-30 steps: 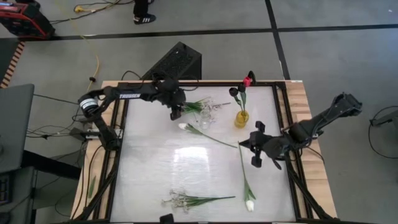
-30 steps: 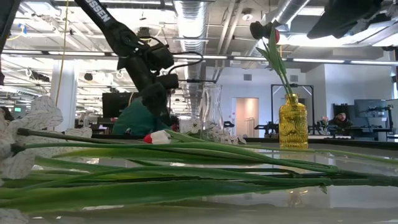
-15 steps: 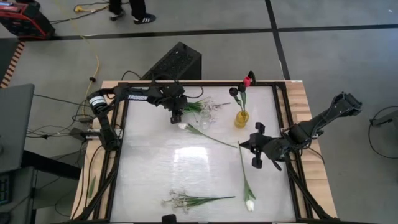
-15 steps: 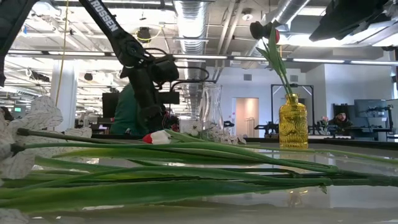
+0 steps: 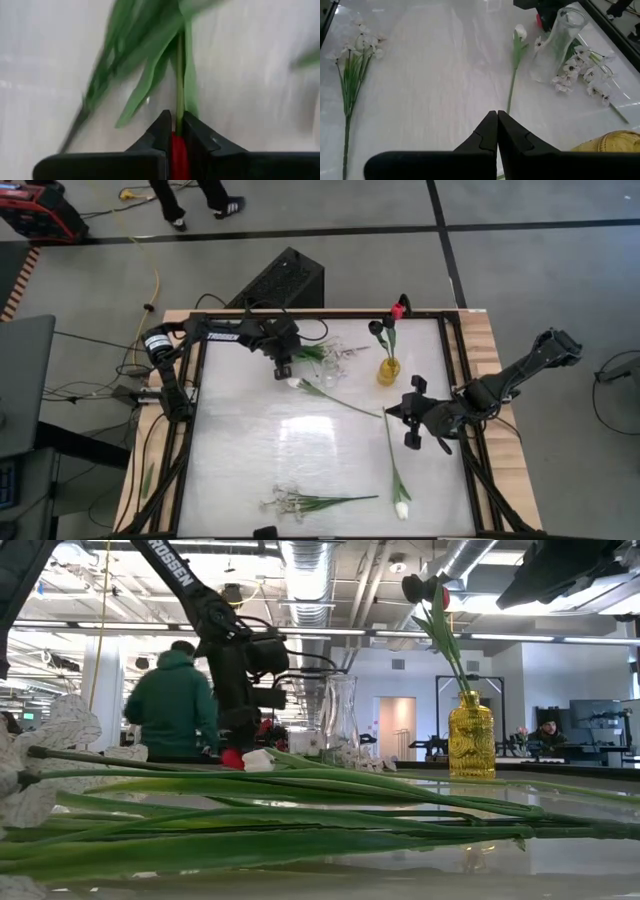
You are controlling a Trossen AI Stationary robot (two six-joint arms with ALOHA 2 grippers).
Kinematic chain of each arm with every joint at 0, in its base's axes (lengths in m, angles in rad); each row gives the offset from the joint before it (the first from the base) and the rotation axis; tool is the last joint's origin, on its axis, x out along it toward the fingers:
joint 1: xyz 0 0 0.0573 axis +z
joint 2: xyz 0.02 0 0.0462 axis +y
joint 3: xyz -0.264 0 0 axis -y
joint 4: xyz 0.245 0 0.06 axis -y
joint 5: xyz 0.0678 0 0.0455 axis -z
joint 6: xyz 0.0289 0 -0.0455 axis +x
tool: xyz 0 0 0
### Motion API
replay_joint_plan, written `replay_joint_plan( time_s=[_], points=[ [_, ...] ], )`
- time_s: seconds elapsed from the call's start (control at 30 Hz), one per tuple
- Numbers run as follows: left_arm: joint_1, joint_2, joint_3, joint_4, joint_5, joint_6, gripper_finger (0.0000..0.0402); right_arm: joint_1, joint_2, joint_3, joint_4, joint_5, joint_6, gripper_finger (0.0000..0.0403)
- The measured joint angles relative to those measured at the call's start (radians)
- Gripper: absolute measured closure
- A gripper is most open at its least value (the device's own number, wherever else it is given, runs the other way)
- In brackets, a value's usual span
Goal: Sort flowers into vase by color
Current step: Put the pink flower into the yellow vase
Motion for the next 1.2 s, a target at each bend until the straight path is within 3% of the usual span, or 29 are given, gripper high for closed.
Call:
replay_joint_plan(
  time_s=[0.2, 0.4, 0.6, 0.9, 1.1, 1.2],
  points=[
    [-0.027, 0.001, 0.095, -0.203, -0.114, -0.006, 0.0382, 0.0, 0.0, 0.0, -0.001, 0.0, 0.0, 0.0367],
    [-0.066, 0.0, 0.194, -0.421, -0.154, 0.01, 0.0387, 0.0, 0.0, 0.0, 0.002, -0.001, 0.006, 0.0367],
    [-0.093, -0.149, 0.21, -0.486, -0.244, -0.034, 0.0388, 0.0, 0.0, -0.012, 0.019, 0.0, 0.005, 0.0367],
    [-0.138, -0.469, 0.211, -0.644, -0.198, -0.216, 0.0387, -0.01, 0.046, -0.051, 0.074, -0.001, -0.002, 0.0367],
    [-0.217, -0.617, 0.211, -0.726, -0.047, -0.304, 0.0387, -0.022, 0.137, -0.051, 0.204, -0.005, -0.145, 0.0367],
    [-0.272, -0.665, 0.211, -0.726, -0.033, -0.359, 0.0386, -0.022, 0.191, -0.051, 0.304, -0.005, -0.249, 0.0367]
  ],
)
